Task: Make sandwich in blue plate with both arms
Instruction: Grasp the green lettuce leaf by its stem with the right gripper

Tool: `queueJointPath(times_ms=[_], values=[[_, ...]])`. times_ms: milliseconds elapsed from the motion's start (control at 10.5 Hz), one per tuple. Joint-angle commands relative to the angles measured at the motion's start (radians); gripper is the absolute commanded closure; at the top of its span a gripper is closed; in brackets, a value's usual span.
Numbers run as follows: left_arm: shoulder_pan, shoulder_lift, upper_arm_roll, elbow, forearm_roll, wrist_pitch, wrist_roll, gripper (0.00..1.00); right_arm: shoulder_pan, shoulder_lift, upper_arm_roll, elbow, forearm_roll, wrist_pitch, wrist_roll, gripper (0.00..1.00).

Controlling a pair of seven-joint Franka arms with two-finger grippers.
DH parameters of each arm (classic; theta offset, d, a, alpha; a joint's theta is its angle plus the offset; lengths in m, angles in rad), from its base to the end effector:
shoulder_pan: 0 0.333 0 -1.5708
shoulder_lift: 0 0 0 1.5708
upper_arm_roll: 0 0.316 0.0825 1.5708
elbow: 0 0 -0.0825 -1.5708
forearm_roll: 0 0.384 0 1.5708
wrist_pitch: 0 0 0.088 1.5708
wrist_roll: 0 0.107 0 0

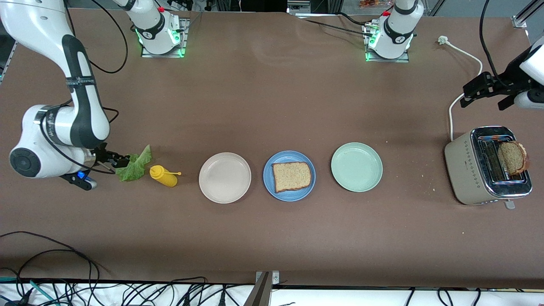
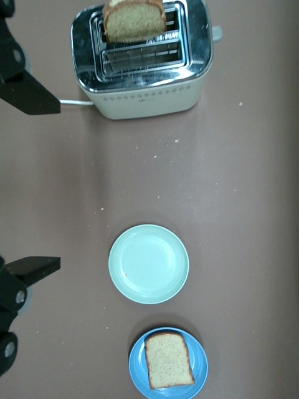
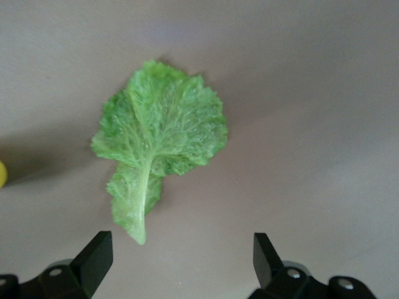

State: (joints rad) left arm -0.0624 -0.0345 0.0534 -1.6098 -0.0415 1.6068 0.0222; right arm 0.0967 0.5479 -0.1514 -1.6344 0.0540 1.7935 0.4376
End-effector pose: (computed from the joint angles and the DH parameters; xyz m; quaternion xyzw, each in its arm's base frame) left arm 0.5472 -0.0087 0.6283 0.9995 -0.0152 0.0159 0.0216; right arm 0.6377 -0.0207 0.2777 0.9502 -0.2466 -0.1834 0.0518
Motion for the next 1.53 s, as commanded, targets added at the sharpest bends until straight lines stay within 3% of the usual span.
queueJointPath(times_ms=[0,191,1147,1434], values=[[0.021,0.002,-0.062,0.062,0.089,-0.057,-0.059,0.00,0.003,0.021,0.006,-0.041,0.026,0.029,0.059,0.00],[0.022,0.030,-0.055,0.109,0.083,-0.062,-0.061,0.00,-0.003,0.047,0.006,-0.044,0.107,0.018,0.061,0.00],[0.093,0.039,-0.052,0.122,0.071,-0.087,-0.057,0.00,0.005,0.124,0.006,-0.041,0.112,0.102,0.061,0.03],[0.082,0.048,-0.055,0.125,0.083,-0.087,-0.059,0.00,0.008,0.124,0.006,-0.041,0.112,0.104,0.059,0.33]])
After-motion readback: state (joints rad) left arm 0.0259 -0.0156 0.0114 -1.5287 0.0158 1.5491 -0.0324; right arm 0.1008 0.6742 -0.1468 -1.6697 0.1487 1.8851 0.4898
